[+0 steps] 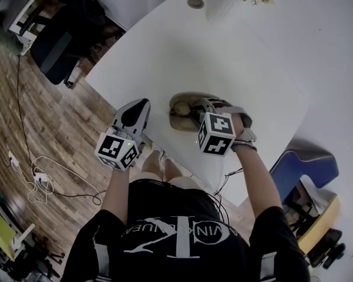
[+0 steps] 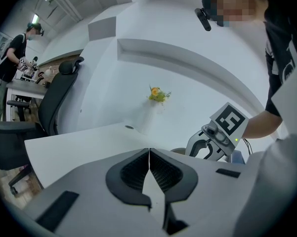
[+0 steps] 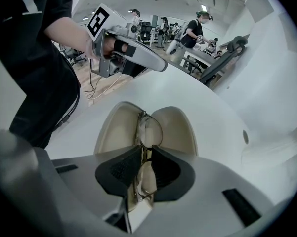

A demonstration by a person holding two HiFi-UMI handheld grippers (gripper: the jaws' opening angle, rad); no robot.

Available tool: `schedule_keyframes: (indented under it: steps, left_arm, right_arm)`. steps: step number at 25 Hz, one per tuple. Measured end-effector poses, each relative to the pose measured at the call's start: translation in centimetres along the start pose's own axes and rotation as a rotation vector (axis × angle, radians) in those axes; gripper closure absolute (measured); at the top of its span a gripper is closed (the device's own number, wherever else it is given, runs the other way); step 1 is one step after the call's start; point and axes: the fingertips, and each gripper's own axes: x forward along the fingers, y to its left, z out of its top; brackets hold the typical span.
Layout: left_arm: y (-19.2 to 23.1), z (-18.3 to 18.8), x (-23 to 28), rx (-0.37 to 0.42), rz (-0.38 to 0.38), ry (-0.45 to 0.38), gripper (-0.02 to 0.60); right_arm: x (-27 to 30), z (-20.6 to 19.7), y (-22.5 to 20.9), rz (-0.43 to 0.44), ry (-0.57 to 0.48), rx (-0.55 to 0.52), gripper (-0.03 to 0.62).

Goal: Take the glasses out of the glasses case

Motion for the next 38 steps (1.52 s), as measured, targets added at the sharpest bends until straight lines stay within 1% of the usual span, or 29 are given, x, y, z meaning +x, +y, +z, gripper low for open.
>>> schedule_keyframes:
  steps: [5,12,18,23,32,38]
  left_arm:
    - [-0.2,0.1,0.3,0.001,-0.012,0.001,0.565]
    - [-0.5,0.7,0.2,0.015,-0.021,-0.003,0.565]
    - [-0.4,1.3,-0.1,0.023,-0.025,-0.007,0.565]
    - [-0.6,1.9,0.1,0.032,-0.035,-0.013,0.565]
    - [-1.3,3.2,0.9,0.058,-0.055,-0.02,0.565]
    - [-1.6,4.2,0.7,0.08,-0.061,-0.026,0.565]
  right_arm:
    - [-0.5,0.1,-0.4,-0.031,-0.005,-0.027,0.54]
    - [-1.5,0.0,-1.0,-0.085,-0.025,-0.012,0.554]
    - [-2.8,0.3,-1.2,-0.118,-0.073,0.046,0.554]
    - [-4.2,0.5,-1.7,-0.165,-0.112,0.09,0.554]
    - [-7.0,-0.1,-3.4,-0.298,-0.181,0.169,0.554]
    - [-9.2,-0.5,-4.5,-0.382,-0.245,0.273,0.554]
